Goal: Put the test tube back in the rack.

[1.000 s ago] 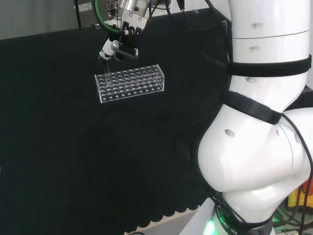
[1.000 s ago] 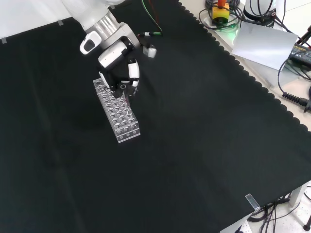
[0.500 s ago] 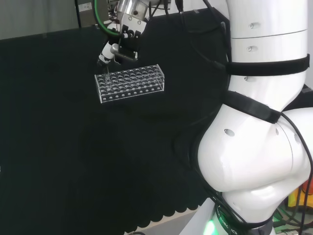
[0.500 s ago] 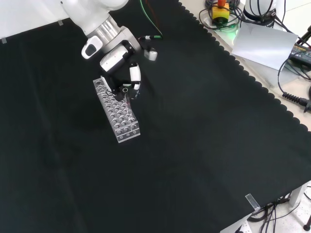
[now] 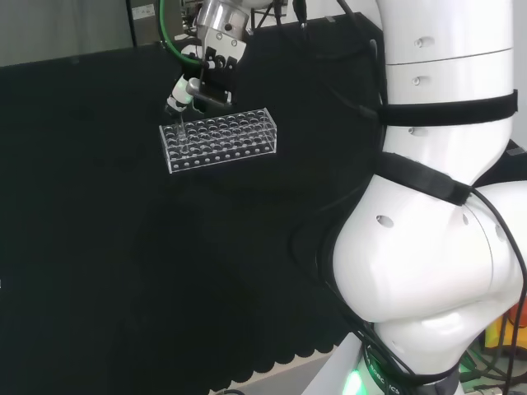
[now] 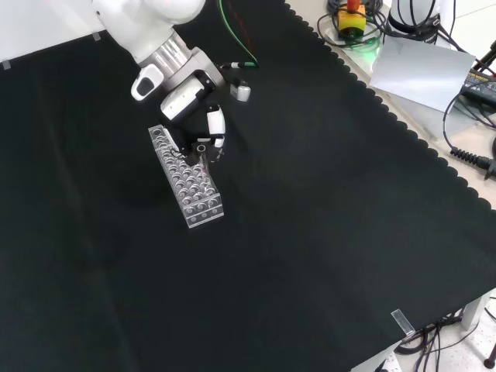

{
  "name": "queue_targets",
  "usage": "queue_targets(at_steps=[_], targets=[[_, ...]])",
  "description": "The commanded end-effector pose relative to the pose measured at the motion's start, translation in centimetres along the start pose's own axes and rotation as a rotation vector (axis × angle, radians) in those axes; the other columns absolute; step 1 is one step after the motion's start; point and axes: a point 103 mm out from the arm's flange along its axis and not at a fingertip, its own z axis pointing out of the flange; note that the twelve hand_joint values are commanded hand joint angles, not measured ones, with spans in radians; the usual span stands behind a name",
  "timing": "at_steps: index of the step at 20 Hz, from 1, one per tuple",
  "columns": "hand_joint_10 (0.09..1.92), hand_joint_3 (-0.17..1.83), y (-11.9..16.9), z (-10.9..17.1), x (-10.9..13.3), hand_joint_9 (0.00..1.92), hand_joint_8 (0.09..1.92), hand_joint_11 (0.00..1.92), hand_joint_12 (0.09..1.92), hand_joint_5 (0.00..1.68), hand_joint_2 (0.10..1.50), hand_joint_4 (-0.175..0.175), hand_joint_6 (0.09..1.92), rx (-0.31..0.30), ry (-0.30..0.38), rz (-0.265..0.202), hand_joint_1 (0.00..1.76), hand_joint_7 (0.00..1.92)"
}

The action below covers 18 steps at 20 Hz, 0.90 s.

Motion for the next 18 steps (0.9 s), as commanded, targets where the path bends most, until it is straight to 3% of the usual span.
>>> queue_targets(at_steps=[1,18], targets=[[0.75,0.44,0.3,0.3,-0.3,1.62,0.68,1.26,0.88,1.38,0.76,-0.175,0.09,0.009,0.012,0.003,1.33,1.38],[0.75,0.44,1.4,2.3,-1.4,1.62,0.68,1.25,0.88,1.38,0.76,-0.175,0.09,0.044,0.023,0.006,1.33,1.37]])
